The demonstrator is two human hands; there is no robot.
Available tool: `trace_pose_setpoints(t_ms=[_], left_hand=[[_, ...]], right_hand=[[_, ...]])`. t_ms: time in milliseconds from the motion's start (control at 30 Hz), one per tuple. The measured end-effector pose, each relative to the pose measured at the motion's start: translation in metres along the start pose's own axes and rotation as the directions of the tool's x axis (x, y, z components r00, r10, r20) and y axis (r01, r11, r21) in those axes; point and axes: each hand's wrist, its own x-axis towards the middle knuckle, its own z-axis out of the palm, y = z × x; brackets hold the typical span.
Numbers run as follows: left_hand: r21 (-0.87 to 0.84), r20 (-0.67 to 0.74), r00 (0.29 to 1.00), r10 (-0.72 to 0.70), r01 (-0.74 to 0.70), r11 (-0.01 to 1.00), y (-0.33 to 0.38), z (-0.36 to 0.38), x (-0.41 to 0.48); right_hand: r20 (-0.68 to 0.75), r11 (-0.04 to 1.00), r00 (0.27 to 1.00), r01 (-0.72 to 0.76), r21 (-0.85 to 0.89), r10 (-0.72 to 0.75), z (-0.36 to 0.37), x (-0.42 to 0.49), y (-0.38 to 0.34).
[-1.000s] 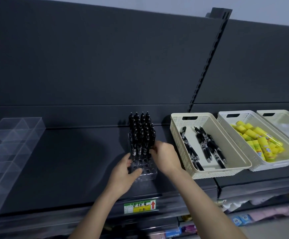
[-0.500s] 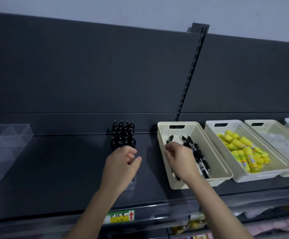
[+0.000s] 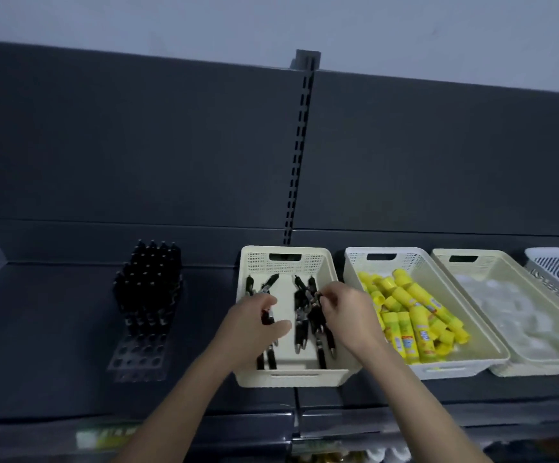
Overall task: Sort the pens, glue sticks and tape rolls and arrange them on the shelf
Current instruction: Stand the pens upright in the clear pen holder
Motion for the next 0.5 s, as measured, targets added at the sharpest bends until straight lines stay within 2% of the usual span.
trace_pose_setpoints(t_ms=[167, 233, 367, 500], left_hand=[[0.162, -0.054, 0.997, -0.058, 0.066, 0.985, 0.006, 0.022, 0.031], [0.213, -0.048, 0.993, -0.108, 0.116, 0.970, 0.003, 0.027, 0.042], [0.209, -0.044, 0.974, -0.223, 0.227, 0.951, -0.002, 0.037, 0.055], [0.391, -0.107, 0.963, -0.248, 0.270, 0.880, -0.003, 0.049, 0.061]], right_hand=[[0.048, 0.992, 0.994, 0.102, -0.069, -0.098, 0.008, 0.005, 0.015], [0.032, 0.992, 0.995, 0.101, -0.076, -0.099, 0.015, 0.003, 0.018], [-0.035, 0.992, 0.993, 0.111, -0.067, -0.113, 0.020, 0.000, 0.022], [0.020, 0.990, 0.996, 0.084, -0.114, -0.083, 0.022, 0.001, 0.024]])
